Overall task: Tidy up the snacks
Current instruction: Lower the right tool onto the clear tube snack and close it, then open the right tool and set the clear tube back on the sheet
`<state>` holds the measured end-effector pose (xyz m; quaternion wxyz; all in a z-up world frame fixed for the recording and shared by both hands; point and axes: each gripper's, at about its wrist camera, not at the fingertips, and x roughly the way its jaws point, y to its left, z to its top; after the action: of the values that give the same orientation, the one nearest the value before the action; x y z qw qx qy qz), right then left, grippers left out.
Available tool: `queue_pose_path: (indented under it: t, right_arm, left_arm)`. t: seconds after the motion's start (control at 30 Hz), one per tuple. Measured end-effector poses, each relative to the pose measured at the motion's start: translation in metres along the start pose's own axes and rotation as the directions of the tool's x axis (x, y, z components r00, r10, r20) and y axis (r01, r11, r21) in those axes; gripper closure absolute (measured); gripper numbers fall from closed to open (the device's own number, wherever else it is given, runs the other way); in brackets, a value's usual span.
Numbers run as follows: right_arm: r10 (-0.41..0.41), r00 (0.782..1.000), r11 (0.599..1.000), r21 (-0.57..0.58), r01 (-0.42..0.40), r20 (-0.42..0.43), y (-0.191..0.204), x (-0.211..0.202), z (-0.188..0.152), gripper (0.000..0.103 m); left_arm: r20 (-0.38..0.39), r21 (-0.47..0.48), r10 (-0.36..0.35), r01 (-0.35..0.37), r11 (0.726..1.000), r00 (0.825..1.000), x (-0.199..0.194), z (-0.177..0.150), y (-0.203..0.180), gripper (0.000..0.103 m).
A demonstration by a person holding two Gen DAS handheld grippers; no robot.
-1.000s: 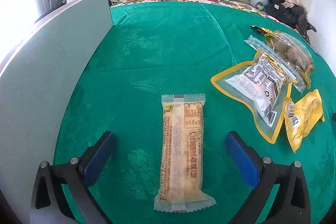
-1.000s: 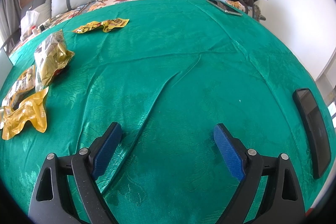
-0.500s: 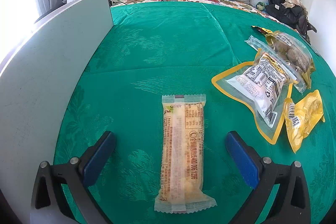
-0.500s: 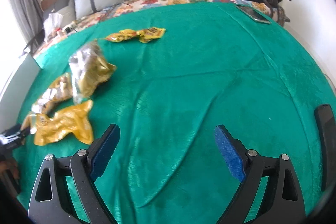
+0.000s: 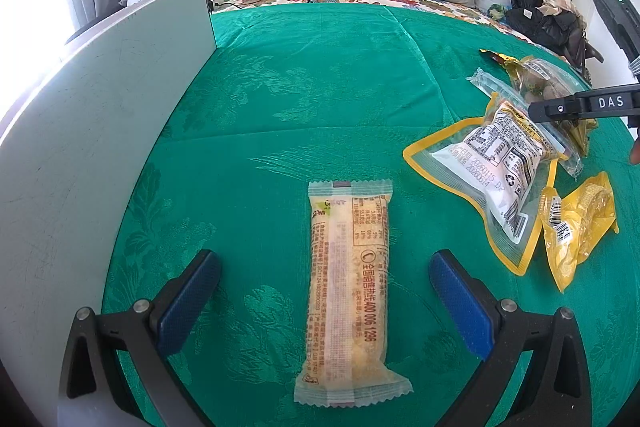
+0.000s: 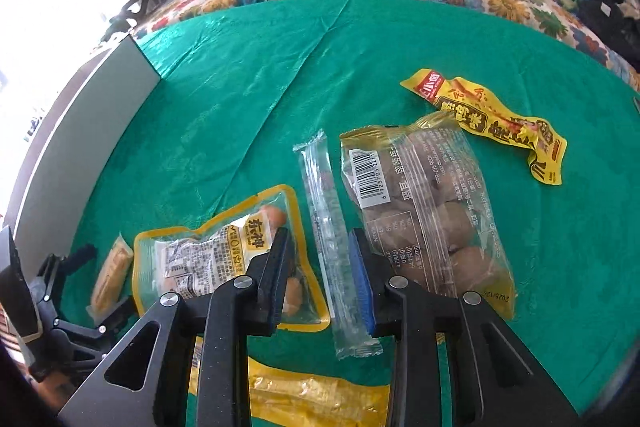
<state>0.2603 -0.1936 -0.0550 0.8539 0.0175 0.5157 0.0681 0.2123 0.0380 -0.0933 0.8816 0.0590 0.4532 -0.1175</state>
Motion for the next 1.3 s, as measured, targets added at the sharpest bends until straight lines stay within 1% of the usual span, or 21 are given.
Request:
queue_pose_path:
  t: [0.07, 0.13, 0.17, 0.2, 0.27, 0.37, 0.43, 0.53, 0.6, 0.63, 0.67, 0.73, 0.77, 0.8, 0.83, 0.87, 0.9, 0.93, 0.97, 1.1, 1.3]
  right_arm:
    - [-0.051, 0.996, 0.998, -0.036, 0.048, -0.076, 0.0, 0.015, 0.004, 0.07]
    - [-0.085, 0.993, 0.994, -0.069, 0.079, -0.082, 0.001, 0.017, 0.005, 0.069]
    - [-0.086, 0.993, 0.994, -0.07, 0.08, -0.08, 0.001, 0.017, 0.006, 0.071]
    - [-0.088, 0.992, 0.995, -0.064, 0.082, -0.09, -0.001, 0.017, 0.005, 0.083]
    - [-0.059, 0.993, 0.998, -0.04, 0.055, -0.103, -0.005, 0.011, 0.002, 0.085]
    - [0.024, 1.0, 1.0, 0.015, -0.024, -0.016, -0.012, -0.024, -0.003, 0.085]
    - [0.092, 0.995, 0.994, 0.054, -0.093, 0.029, -0.019, -0.052, -0.01, 0.085]
    - [0.125, 0.992, 0.987, 0.096, -0.127, 0.027, -0.038, -0.087, -0.037, 0.085]
    - [0.1, 0.995, 0.979, 0.176, -0.099, 0.002, -0.061, -0.101, -0.069, 0.084]
    - [0.07, 0.997, 0.973, 0.221, -0.065, -0.014, -0.076, -0.102, -0.085, 0.084]
    - [0.021, 0.999, 0.969, 0.247, -0.013, -0.031, -0.088, -0.102, -0.101, 0.084]
    - [-0.095, 0.993, 0.96, 0.258, 0.109, -0.067, -0.107, -0.092, -0.128, 0.084]
    - [-0.129, 0.989, 0.957, 0.254, 0.142, -0.07, -0.112, -0.087, -0.14, 0.084]
    - [-0.14, 0.989, 0.958, 0.248, 0.146, -0.045, -0.116, -0.085, -0.149, 0.081]
    - [-0.155, 0.987, 0.962, 0.233, 0.142, 0.039, -0.114, -0.09, -0.157, 0.073]
    - [-0.172, 0.984, 0.964, 0.215, 0.158, 0.048, -0.111, -0.089, -0.161, 0.059]
    - [-0.187, 0.981, 0.964, 0.2, 0.174, 0.049, -0.107, -0.085, -0.164, 0.029]
    - [-0.197, 0.978, 0.966, 0.184, 0.182, 0.066, -0.102, -0.084, -0.167, 0.02]
    - [-0.223, 0.97, 0.965, 0.162, 0.206, 0.095, -0.098, -0.083, -0.17, 0.02]
    - [-0.234, 0.956, 0.962, 0.185, 0.202, 0.175, -0.1, -0.084, -0.178, 0.012]
    - [-0.248, 0.954, 0.957, 0.198, 0.214, 0.17, -0.1, -0.079, -0.174, 0.01]
  left_arm:
    - [0.0, 0.0, 0.0, 0.0, 1.0, 1.0, 0.0, 0.0, 0.0, 0.0]
    - [0.0, 0.0, 0.0, 0.0, 1.0, 1.0, 0.0, 0.001, 0.0, 0.0]
    - [0.0, 0.0, 0.0, 0.0, 1.0, 1.0, -0.001, 0.001, 0.0, 0.0]
    - [0.0, 0.0, 0.0, 0.0, 1.0, 1.0, -0.001, 0.001, 0.0, 0.0]
    - [0.0, 0.0, 0.0, 0.0, 1.0, 1.0, 0.0, 0.001, 0.0, 0.0]
    - [0.0, 0.0, 0.0, 0.0, 1.0, 1.0, 0.0, 0.001, 0.0, 0.0]
    - [0.0, 0.0, 0.0, 0.0, 1.0, 1.0, -0.001, 0.001, 0.001, 0.0]
    - [0.0, 0.0, 0.0, 0.0, 1.0, 1.0, 0.0, 0.001, 0.0, 0.0]
    - [0.0, 0.0, 0.0, 0.0, 1.0, 1.0, 0.0, 0.001, 0.0, 0.0]
    - [0.0, 0.0, 0.0, 0.0, 1.0, 1.0, 0.0, 0.001, 0.0, 0.0]
    - [0.0, 0.0, 0.0, 0.0, 1.0, 1.0, 0.0, 0.001, 0.0, 0.0]
    - [0.0, 0.0, 0.0, 0.0, 1.0, 1.0, 0.0, 0.001, 0.0, 0.0]
    - [0.0, 0.0, 0.0, 0.0, 1.0, 1.0, 0.0, 0.001, 0.0, 0.0]
    - [0.0, 0.0, 0.0, 0.0, 1.0, 1.0, 0.0, 0.001, 0.0, 0.0]
    - [0.001, 0.0, 0.0, 0.0, 1.0, 1.0, -0.001, 0.001, 0.001, 0.0]
    - [0.0, 0.0, 0.0, 0.0, 1.0, 1.0, 0.0, 0.001, 0.0, 0.0]
    - [0.0, 0.0, 0.001, -0.001, 1.0, 1.0, 0.0, 0.001, 0.001, 0.0]
    - [0.0, 0.0, 0.0, 0.0, 1.0, 1.0, 0.0, 0.001, 0.0, 0.0]
    - [0.0, 0.0, 0.0, 0.0, 1.0, 1.0, 0.0, 0.001, 0.0, 0.0]
    - [0.0, 0.0, 0.0, 0.0, 1.0, 1.0, 0.0, 0.001, 0.001, 0.0]
    - [0.0, 0.0, 0.001, -0.001, 1.0, 1.0, 0.0, 0.001, 0.0, 0.0]
